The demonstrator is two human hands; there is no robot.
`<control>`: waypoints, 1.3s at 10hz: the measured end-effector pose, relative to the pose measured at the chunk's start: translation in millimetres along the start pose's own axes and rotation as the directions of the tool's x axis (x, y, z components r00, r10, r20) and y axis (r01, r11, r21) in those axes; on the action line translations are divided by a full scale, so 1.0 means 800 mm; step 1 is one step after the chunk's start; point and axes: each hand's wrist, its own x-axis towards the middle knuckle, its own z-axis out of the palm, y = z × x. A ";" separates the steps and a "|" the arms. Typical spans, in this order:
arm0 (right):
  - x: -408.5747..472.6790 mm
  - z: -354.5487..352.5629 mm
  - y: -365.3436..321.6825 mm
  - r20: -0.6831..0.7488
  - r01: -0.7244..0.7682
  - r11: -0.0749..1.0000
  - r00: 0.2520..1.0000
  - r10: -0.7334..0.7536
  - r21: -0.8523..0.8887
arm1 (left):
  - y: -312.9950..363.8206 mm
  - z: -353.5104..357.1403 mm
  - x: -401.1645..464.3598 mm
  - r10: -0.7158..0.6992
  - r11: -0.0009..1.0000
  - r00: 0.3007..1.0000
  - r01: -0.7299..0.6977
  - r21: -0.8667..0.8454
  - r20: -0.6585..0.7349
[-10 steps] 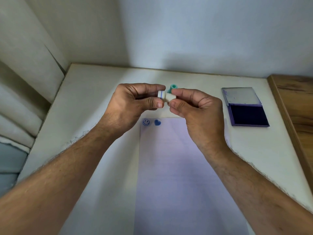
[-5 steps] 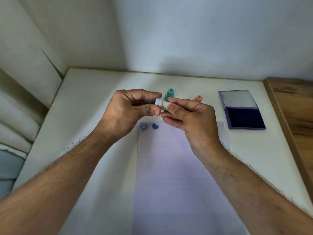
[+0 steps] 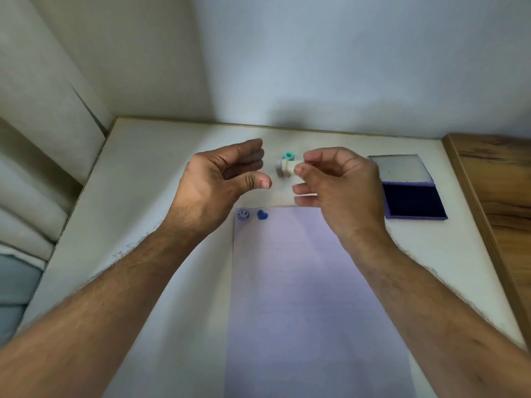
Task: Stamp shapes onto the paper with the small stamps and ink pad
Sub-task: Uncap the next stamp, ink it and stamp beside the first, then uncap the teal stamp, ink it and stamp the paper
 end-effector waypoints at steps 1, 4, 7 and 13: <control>0.009 -0.013 0.008 -0.055 0.156 0.899 0.979 -0.195 -0.409 | -0.006 0.000 0.002 -0.027 0.998 0.999 0.029 0.050 -0.037; 0.015 -0.020 0.021 0.104 0.325 0.636 0.927 -0.360 -0.700 | -0.005 0.006 -0.002 -0.018 0.983 0.999 0.025 0.182 -0.041; 0.017 -0.016 0.027 0.125 0.319 0.565 0.926 -0.355 -0.761 | -0.002 0.003 -0.002 -0.003 0.979 0.999 0.013 0.202 -0.051; 0.011 0.009 0.025 0.376 0.403 0.082 0.897 -0.231 -0.911 | 0.003 0.002 -0.005 0.026 0.979 0.998 -0.013 0.201 -0.063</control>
